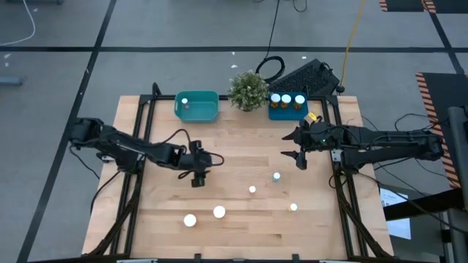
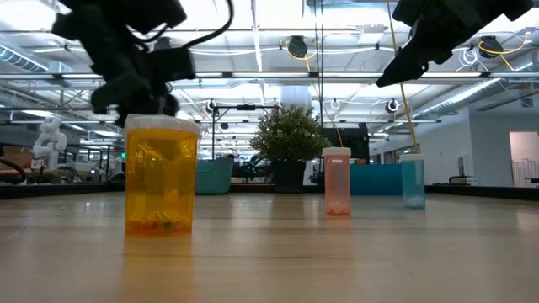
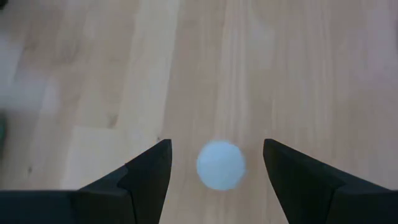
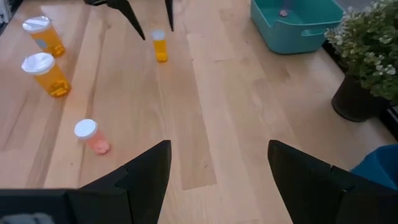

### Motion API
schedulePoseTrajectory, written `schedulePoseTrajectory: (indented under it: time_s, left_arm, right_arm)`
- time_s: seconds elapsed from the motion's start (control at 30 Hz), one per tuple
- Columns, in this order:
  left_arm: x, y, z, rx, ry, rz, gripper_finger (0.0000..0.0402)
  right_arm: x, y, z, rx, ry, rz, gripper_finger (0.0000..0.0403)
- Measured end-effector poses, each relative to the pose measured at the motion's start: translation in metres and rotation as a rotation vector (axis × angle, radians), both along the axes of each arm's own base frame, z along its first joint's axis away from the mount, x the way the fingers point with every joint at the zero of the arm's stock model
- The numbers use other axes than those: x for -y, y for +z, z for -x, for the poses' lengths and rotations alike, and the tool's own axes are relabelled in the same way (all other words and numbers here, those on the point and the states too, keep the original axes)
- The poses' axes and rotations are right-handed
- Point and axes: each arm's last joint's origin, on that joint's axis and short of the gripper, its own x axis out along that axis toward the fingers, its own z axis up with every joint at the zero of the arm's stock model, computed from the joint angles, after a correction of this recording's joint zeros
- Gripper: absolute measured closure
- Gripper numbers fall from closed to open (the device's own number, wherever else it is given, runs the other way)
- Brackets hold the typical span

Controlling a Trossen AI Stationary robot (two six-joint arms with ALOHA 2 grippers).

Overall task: Pick and place medicine bottles into bin by pill shape (circle, oval)
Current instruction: Put the small orange pill bottle into the green bin

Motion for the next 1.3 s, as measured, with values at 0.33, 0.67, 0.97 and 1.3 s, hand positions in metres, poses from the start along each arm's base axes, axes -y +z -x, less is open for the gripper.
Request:
schedulePoseTrajectory:
  time_s: [0.33, 0.67, 0.97, 1.3]
  left_arm:
    - [-0.017, 0.009, -0.007, -0.118, -0.056, 0.061, 0.0144]
    - [-0.019, 0.007, -0.009, -0.126, -0.075, 0.068, 0.0145]
    - [-0.019, 0.005, -0.009, -0.142, -0.085, 0.045, 0.0148]
    - [-0.019, -0.004, -0.012, -0.176, -0.093, 0.032, 0.0219]
  right_arm:
    - [0.000, 0.000, 0.000, -0.001, 0.006, 0.009, 0.0140]
    - [0.000, 0.000, 0.000, -0.003, 0.010, 0.015, 0.0140]
    - [0.000, 0.000, 0.000, -0.003, 0.010, 0.015, 0.0140]
    - [0.000, 0.000, 0.000, -0.003, 0.015, 0.016, 0.0140]
